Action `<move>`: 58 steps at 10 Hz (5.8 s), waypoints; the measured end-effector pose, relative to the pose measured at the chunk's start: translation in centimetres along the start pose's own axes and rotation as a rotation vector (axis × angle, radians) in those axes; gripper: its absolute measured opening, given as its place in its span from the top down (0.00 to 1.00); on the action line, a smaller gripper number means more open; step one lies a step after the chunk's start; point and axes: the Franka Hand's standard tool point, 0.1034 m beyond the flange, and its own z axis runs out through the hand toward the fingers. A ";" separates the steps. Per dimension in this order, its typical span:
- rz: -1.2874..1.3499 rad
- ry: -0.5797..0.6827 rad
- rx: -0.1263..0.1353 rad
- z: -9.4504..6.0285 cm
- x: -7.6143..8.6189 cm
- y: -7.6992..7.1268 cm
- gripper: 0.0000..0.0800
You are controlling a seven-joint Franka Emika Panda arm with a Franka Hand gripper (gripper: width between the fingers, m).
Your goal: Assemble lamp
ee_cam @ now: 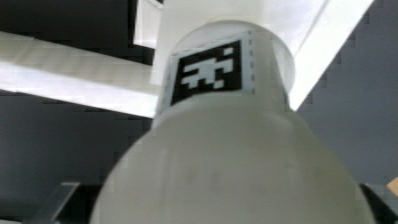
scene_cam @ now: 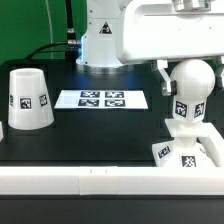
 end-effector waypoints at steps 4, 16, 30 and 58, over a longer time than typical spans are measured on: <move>0.000 0.005 -0.001 0.0 0.0 0.0 0.21; -0.006 -0.150 0.046 -2.6 0.7 -0.8 0.13; -0.005 -0.440 0.106 -0.8 -0.5 -0.3 0.28; 1.258 -0.472 -0.107 -0.6 -0.5 -1.4 0.13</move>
Offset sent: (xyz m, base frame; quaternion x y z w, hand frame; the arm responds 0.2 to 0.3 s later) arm 0.0000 0.0000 0.0000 0.0000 0.0000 0.0000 1.0000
